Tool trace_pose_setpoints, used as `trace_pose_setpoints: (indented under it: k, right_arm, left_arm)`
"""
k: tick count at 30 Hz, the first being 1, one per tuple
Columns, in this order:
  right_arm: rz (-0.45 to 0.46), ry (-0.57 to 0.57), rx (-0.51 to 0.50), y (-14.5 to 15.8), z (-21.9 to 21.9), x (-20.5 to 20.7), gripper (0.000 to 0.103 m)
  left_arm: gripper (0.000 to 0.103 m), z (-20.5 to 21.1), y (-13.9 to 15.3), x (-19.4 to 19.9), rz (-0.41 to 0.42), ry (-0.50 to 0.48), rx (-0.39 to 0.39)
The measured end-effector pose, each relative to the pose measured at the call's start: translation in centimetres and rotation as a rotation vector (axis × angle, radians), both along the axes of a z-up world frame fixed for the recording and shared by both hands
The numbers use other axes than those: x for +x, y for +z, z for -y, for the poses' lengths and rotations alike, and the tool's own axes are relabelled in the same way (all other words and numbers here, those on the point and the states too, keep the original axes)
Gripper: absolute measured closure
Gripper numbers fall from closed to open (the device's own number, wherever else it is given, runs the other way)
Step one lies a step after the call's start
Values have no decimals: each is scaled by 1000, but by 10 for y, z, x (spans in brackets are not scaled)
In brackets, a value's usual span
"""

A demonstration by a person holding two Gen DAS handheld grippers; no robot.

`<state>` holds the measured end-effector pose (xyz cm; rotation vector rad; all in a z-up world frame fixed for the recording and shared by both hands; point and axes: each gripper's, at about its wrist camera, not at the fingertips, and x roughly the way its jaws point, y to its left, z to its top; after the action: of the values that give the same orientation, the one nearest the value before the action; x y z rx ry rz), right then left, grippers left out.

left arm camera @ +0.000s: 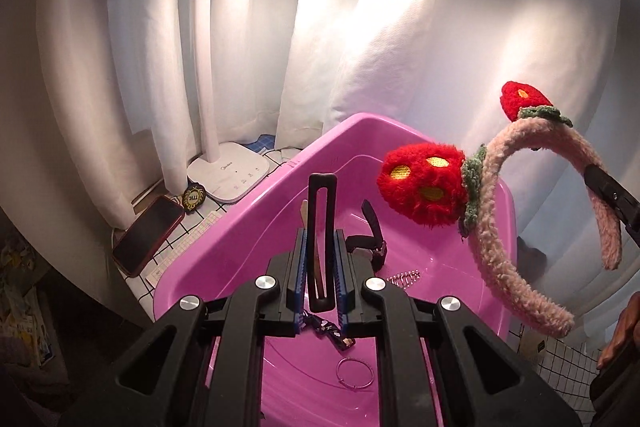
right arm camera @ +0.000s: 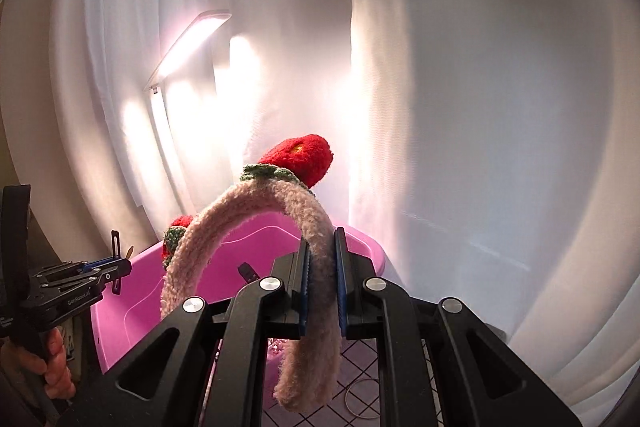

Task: Organize jewelry
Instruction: 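Lift the brown clip and pink headband and carry both over the tub, then open the left tool to drop the clip while the right tool drops the headband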

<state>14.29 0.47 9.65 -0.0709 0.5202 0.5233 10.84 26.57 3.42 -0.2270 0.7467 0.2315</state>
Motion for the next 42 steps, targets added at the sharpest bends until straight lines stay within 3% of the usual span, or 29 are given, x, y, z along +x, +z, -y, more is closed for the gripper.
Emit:
trace_pose_setpoints:
  k: [7,21,24,25,26,27,28,42]
  right_arm:
    - [-75,47,-111,-25,-53,24,92]
    - [-285,72,-279,-67,-103,73,91]
    - [-323,72,-296,-73,-105,78,87]
    - [-335,74,-303,-74,-105,79,80]
    - [-338,71,-309,-74,-105,79,73]
    - [-332,69,-306,-73,-105,78,58]
    - [-325,67,-299,-72,-104,76,49]
    - [-315,58,-288,-61,-103,73,44]
  left_arm:
    - [91,-19,-24,20,-81,-10,-32]
    - [90,-30,-61,44,-265,19,-92]
    - [64,-30,-63,44,-288,32,-95]
    - [43,-29,-62,44,-290,37,-91]
    - [35,-28,-60,43,-279,31,-90]
    - [30,-26,-57,42,-272,31,-76]
    - [22,-25,-55,41,-266,37,-56]
    - [11,-31,-54,34,-265,81,-71]
